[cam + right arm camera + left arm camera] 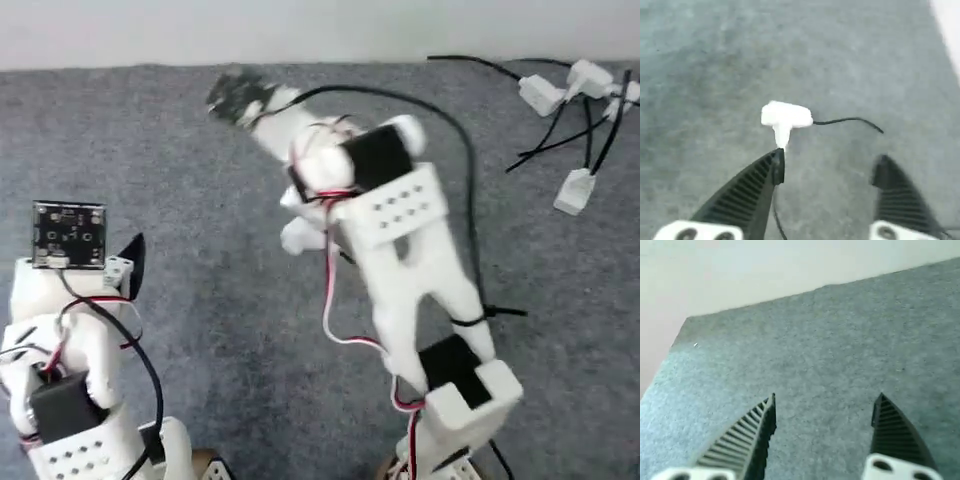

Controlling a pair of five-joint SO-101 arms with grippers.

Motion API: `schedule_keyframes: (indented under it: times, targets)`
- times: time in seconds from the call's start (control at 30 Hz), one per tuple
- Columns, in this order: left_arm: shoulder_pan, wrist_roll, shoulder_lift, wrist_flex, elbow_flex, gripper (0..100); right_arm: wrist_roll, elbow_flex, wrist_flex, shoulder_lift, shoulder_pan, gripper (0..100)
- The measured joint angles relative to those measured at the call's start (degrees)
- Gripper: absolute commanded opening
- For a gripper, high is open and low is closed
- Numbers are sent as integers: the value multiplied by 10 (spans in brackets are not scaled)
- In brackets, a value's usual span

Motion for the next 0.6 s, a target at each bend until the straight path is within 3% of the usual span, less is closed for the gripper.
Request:
schedule_keyframes:
  times: [0.37,0.6]
  targets:
    - [21,-4,0,0,32,308,0,3,0,-97,62,333]
    - [124,-18,0,0,101,308,0,152,0,-149,153,333]
